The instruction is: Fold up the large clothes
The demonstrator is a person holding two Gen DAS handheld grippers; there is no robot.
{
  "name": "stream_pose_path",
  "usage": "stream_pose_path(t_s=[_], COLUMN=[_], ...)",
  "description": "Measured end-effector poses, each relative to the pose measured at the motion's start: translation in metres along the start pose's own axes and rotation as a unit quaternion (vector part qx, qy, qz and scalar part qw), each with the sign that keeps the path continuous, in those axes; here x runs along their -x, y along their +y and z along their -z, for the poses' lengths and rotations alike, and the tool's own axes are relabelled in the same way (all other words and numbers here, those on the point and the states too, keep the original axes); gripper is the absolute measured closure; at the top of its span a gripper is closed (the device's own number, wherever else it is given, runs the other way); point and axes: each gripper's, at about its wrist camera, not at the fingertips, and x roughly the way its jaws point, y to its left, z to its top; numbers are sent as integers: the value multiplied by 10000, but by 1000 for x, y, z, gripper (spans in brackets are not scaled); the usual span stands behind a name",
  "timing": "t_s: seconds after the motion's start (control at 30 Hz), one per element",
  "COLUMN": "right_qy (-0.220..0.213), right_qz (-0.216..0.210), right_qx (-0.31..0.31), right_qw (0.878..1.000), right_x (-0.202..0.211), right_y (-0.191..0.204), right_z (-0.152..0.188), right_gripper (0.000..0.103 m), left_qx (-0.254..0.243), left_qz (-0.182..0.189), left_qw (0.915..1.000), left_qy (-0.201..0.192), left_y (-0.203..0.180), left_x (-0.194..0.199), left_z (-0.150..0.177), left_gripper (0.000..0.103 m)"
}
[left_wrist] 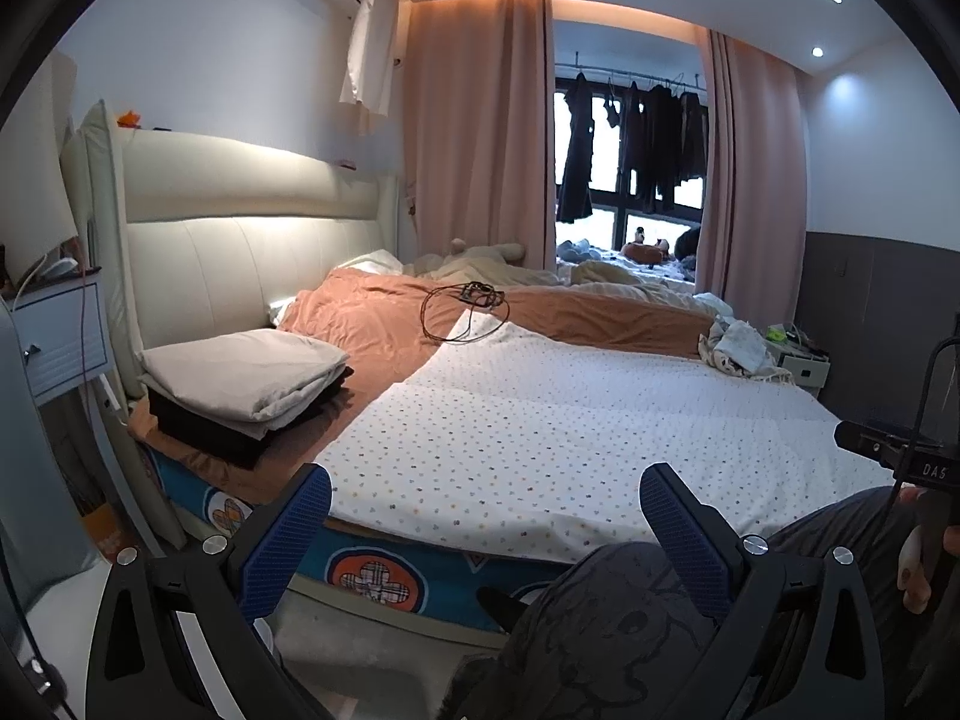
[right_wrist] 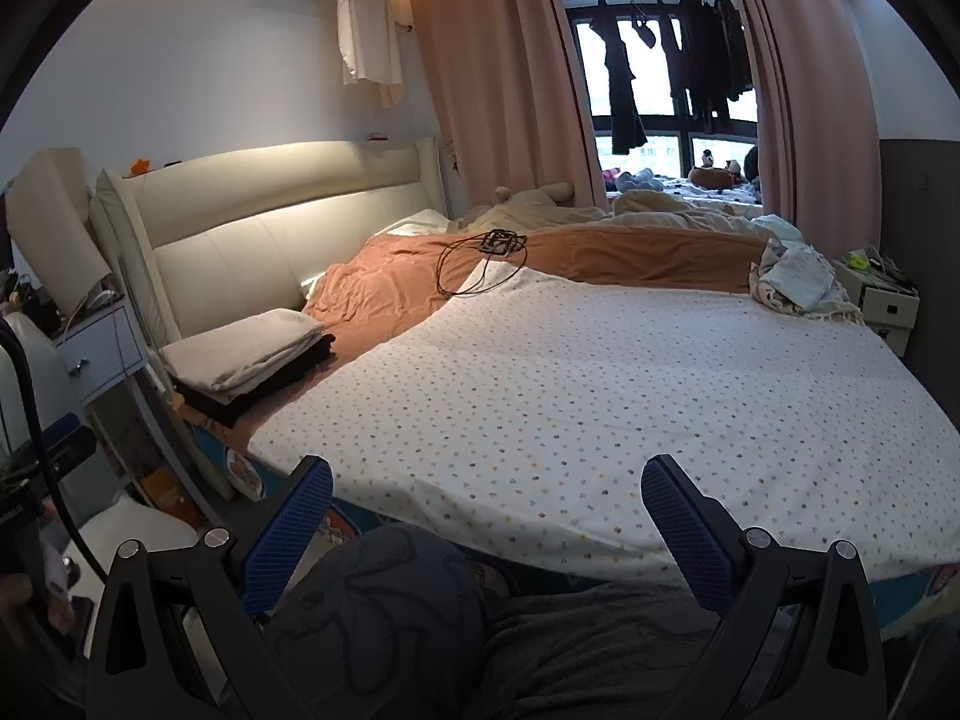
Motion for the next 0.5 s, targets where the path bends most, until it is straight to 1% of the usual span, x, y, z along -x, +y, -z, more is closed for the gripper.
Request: stream_pose_path(t_s=[0.37, 0.5], right_qy=[-85, -82], right_qz=[62, -2], right_qx=[30, -72], right_qw=[9999, 9999], right_x=[15, 15], right_y=[-6, -10], right_z=[1, 1], right_gripper=[0, 0], left_qx=[-114, -209], left_qz=[6, 7], left_qw=[9999, 9997], left_qy=[-93, -90], left_y=[-8, -13], left_x=[10, 10], left_z=[-7, -6], left_gripper=[0, 0])
